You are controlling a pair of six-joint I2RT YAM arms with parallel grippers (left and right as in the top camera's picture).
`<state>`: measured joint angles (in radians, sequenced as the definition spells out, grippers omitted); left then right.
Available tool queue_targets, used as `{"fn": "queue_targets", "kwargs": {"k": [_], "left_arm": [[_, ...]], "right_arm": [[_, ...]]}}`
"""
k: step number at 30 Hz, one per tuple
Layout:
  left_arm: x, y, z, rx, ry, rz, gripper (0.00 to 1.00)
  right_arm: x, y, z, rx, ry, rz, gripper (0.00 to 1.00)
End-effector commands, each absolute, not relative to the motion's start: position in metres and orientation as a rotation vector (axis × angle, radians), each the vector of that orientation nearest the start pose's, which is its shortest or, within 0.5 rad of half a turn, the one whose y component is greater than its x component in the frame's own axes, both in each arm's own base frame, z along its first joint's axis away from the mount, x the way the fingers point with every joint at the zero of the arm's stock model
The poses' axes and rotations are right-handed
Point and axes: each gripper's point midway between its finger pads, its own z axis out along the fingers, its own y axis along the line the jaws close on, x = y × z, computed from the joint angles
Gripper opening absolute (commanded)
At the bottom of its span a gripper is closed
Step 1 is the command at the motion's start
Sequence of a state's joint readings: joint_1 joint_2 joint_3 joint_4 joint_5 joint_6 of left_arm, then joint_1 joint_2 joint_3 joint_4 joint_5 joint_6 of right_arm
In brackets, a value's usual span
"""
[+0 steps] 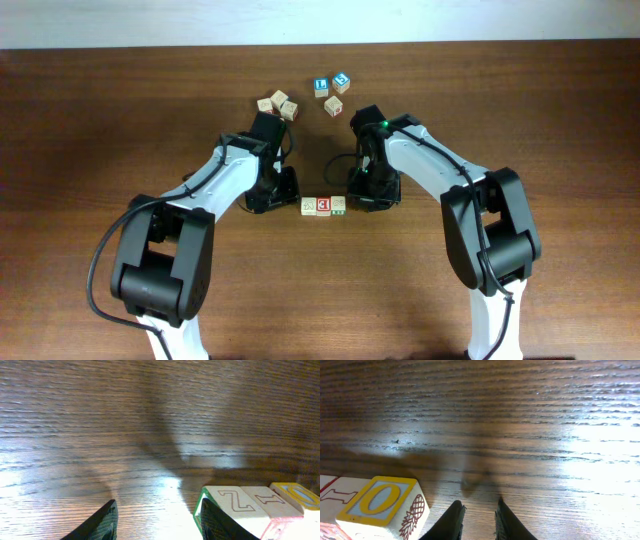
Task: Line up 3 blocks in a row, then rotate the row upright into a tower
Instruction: 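Open both grippers and lift them away from the row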
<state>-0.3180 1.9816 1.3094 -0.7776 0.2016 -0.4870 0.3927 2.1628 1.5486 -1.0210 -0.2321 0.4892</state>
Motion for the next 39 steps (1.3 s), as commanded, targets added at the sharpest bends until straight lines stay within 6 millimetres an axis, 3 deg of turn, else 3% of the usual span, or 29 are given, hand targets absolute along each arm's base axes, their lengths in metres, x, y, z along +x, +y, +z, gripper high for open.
{"fn": "queue_targets", "kwargs": {"k": [1,4,8,9,10,13,15,33,36,39], "left_arm": [[0.356,-0.137,0.004,-0.259,3.085,-0.310,0.52],[0.362,-0.116,0.003,-0.250,3.072,-0.238,0.56],[0.367,-0.074,0.002,-0.246,3.036,0.071,0.72],[0.370,-0.062,0.003,-0.245,3.009,0.177,0.91],[0.371,-0.047,0.007,-0.241,2.976,0.325,0.99],[0.372,-0.009,0.024,-0.202,2.859,0.713,0.99],[0.372,0.003,0.034,-0.177,2.793,0.866,0.99],[0.368,0.006,0.039,-0.146,2.781,0.936,0.99],[0.368,0.006,0.039,-0.146,2.781,0.936,0.99],[0.368,0.006,0.039,-0.146,2.781,0.936,0.99]], "right_arm": [[0.341,0.167,-0.016,0.141,3.291,0.145,0.24],[0.341,0.167,-0.016,0.141,3.291,0.145,0.25],[0.342,0.168,-0.016,0.140,3.285,0.148,0.29],[0.343,0.168,-0.016,0.140,3.285,0.149,0.29],[0.342,0.168,-0.016,0.139,3.285,0.149,0.29],[0.342,0.168,-0.016,0.139,3.285,0.149,0.30],[0.342,0.168,-0.016,0.139,3.286,0.149,0.31],[0.338,0.167,-0.016,0.099,3.303,0.146,0.31],[0.339,0.170,-0.009,0.068,3.293,0.188,0.31],[0.344,0.173,0.011,0.060,3.246,0.225,0.31]]}}
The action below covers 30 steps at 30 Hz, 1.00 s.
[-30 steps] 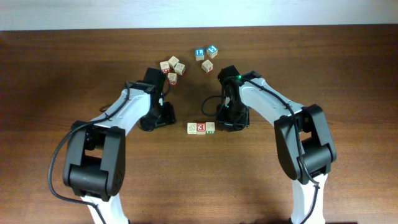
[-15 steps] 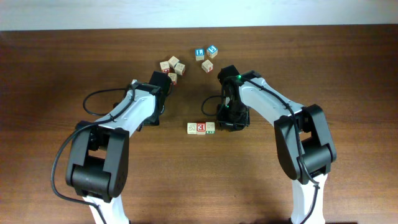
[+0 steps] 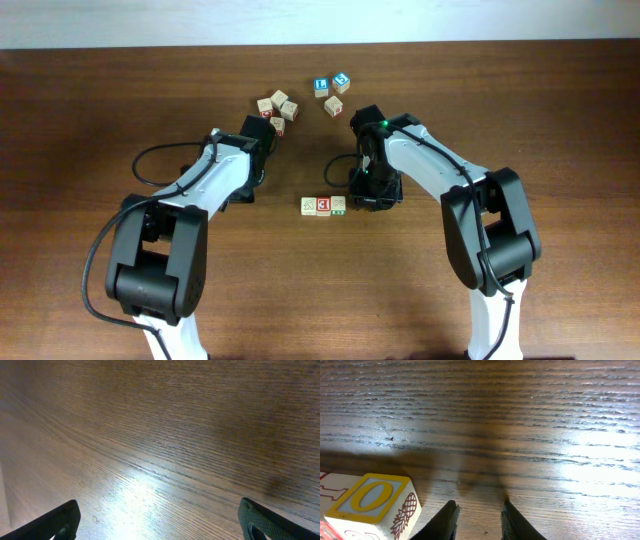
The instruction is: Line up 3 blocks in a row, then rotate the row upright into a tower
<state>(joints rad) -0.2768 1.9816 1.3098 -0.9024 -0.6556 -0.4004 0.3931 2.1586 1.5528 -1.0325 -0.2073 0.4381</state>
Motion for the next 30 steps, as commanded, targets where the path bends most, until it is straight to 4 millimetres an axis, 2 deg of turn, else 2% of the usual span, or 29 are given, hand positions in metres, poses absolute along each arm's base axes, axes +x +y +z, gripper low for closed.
{"fn": "queue_targets", "kwargs": {"k": [1,7,10,12,15,18,20,22,23,25,30], "left_arm": [[0.368,0.006,0.039,-0.146,2.781,0.936,0.99],[0.368,0.006,0.039,-0.146,2.781,0.936,0.99],[0.368,0.006,0.039,-0.146,2.781,0.935,0.99],[0.369,0.006,0.039,-0.148,2.779,0.933,0.99],[0.368,-0.004,0.032,-0.161,2.821,0.839,0.99],[0.367,-0.027,0.017,-0.183,2.910,0.606,0.99],[0.368,-0.051,0.009,-0.133,2.977,0.387,1.00],[0.370,-0.071,0.010,-0.023,3.025,0.203,0.85],[0.371,-0.077,0.014,0.014,3.033,0.145,0.76],[0.377,-0.087,0.033,0.031,3.029,0.047,0.74],[0.396,-0.118,0.122,0.044,2.895,-0.251,0.72]], "right_arm": [[0.347,0.174,0.021,0.055,3.224,0.239,0.31],[0.360,0.181,0.099,-0.008,3.080,0.329,0.31],[0.362,0.182,0.144,-0.052,3.002,0.363,0.35],[0.360,0.181,0.162,-0.055,2.976,0.375,0.36],[0.349,0.180,0.178,-0.059,2.978,0.402,0.36],[0.339,0.187,0.180,-0.077,3.007,0.479,0.36],[0.335,0.202,0.185,-0.176,2.992,0.616,0.35],[0.333,0.213,0.190,-0.236,2.969,0.712,0.35],[0.332,0.216,0.192,-0.257,2.962,0.744,0.34],[0.327,0.223,0.201,-0.310,2.935,0.842,0.28],[0.324,0.200,0.243,-0.258,2.819,0.867,0.29]]}}
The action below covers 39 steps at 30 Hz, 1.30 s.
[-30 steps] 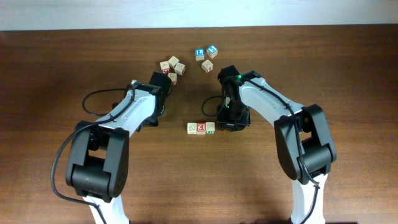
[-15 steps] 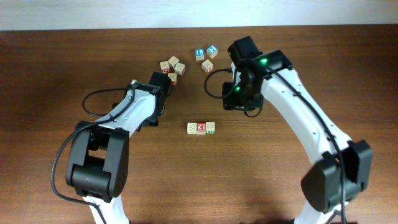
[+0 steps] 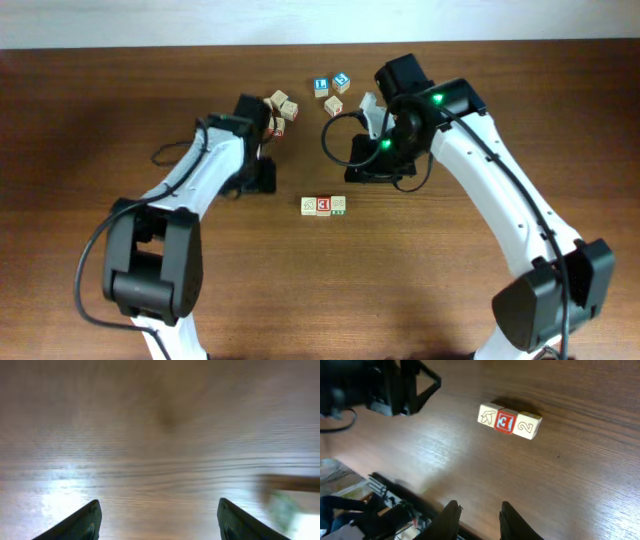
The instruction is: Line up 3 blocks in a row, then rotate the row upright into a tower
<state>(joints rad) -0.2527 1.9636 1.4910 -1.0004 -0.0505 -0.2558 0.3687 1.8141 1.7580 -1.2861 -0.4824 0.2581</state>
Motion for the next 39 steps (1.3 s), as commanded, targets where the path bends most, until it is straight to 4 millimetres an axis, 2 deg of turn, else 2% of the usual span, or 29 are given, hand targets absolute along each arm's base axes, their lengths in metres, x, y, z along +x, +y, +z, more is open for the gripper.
{"fn": "queue_targets", "kwargs": {"k": [1,4,6,9,12,13,15,17,20,24,26,27,29,32,37,39], "left_arm": [[0.396,-0.127,0.136,0.094,2.861,-0.325,0.73],[0.388,-0.147,0.157,0.210,2.812,-0.511,0.72],[0.377,-0.165,0.165,0.363,2.775,-0.719,0.73],[0.371,-0.165,0.169,0.438,2.755,-0.796,0.73],[0.376,-0.157,0.169,0.419,2.746,-0.789,0.73],[0.381,-0.151,0.170,0.395,2.737,-0.782,0.73],[0.387,-0.144,0.167,0.370,2.735,-0.775,0.73],[0.389,-0.139,0.161,0.348,2.751,-0.771,0.71],[0.391,-0.137,0.147,0.295,2.798,-0.773,0.61],[0.393,-0.135,0.130,0.231,2.855,-0.765,0.54],[0.394,-0.129,0.120,0.138,2.902,-0.714,0.39],[0.395,-0.127,0.115,0.106,2.919,-0.705,0.29],[0.394,-0.128,0.109,0.095,2.937,-0.707,0.18],[0.390,-0.132,0.099,0.099,2.976,-0.709,0.01],[0.371,-0.140,0.063,0.108,3.081,-0.717,0.00],[0.368,-0.143,0.058,0.135,3.091,-0.718,0.00]], "right_arm": [[0.321,0.193,0.253,-0.244,2.793,0.865,0.29],[0.311,0.172,0.272,-0.193,2.762,0.815,0.29],[0.299,0.152,0.270,-0.151,2.808,0.689,0.32],[0.295,0.139,0.253,-0.126,2.872,0.555,0.41],[0.296,0.142,0.227,-0.112,2.907,0.572,0.44],[0.298,0.145,0.211,-0.089,2.917,0.598,0.48],[0.304,0.148,0.192,-0.019,2.928,0.614,0.50],[0.309,0.155,0.179,-0.001,2.918,0.670,0.50],[0.317,0.173,0.153,-0.024,2.910,0.812,0.50],[0.326,0.177,0.125,-0.008,2.955,0.820,0.49],[0.330,0.180,0.112,0.012,2.982,0.825,0.46],[0.331,0.180,0.105,0.038,2.998,0.824,0.37],[0.334,0.185,0.095,0.037,3.010,0.829,0.20],[0.332,0.193,0.085,0.010,3.032,0.827,0.20],[0.333,0.200,0.066,0.007,3.068,0.814,0.20],[0.334,0.200,0.059,0.018,3.079,0.808,0.19]]}}
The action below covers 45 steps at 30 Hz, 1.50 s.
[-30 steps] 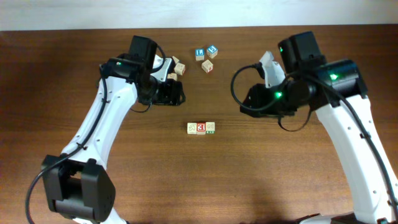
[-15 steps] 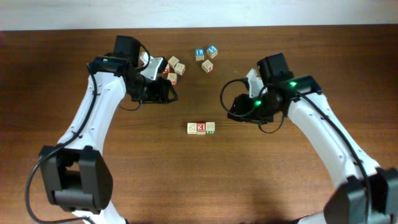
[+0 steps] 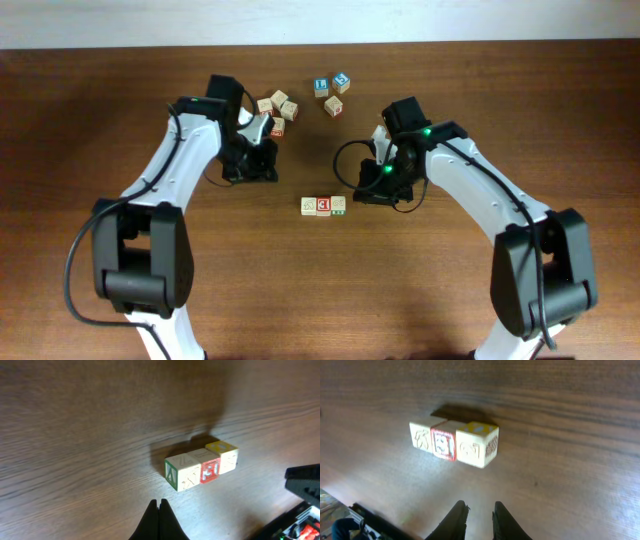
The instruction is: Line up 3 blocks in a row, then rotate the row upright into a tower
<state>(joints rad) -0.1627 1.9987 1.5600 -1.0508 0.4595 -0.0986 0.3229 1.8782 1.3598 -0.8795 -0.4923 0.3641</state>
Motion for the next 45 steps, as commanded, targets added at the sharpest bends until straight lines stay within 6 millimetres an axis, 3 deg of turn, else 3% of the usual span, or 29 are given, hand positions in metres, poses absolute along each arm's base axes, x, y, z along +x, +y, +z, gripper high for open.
{"fn": "queue_targets", "kwargs": {"k": [1,5,11,15,20,36,45], "left_arm": [[0.366,-0.145,0.056,0.159,3.095,-0.717,0.00],[0.353,-0.147,0.048,0.181,3.131,-0.726,0.00],[0.346,-0.162,0.033,0.178,3.084,-0.889,0.00],[0.351,-0.163,0.032,0.180,3.059,-0.888,0.00],[0.350,-0.166,0.032,0.194,3.060,-0.882,0.00],[0.347,-0.166,0.026,0.182,3.096,-0.788,0.00],[0.338,-0.179,0.016,0.246,3.096,-0.789,0.00]], "right_arm": [[0.334,0.201,0.055,0.021,3.086,0.807,0.18],[0.332,0.200,0.038,0.038,3.128,0.796,0.16],[0.334,0.200,0.024,0.034,3.119,0.797,0.15],[0.334,0.199,0.020,0.032,3.119,0.780,0.14],[0.337,0.214,0.020,-0.018,3.085,0.782,0.09],[0.337,0.206,0.013,0.079,3.110,0.678,0.05],[0.337,0.206,0.013,0.080,3.110,0.678,0.04]]}}
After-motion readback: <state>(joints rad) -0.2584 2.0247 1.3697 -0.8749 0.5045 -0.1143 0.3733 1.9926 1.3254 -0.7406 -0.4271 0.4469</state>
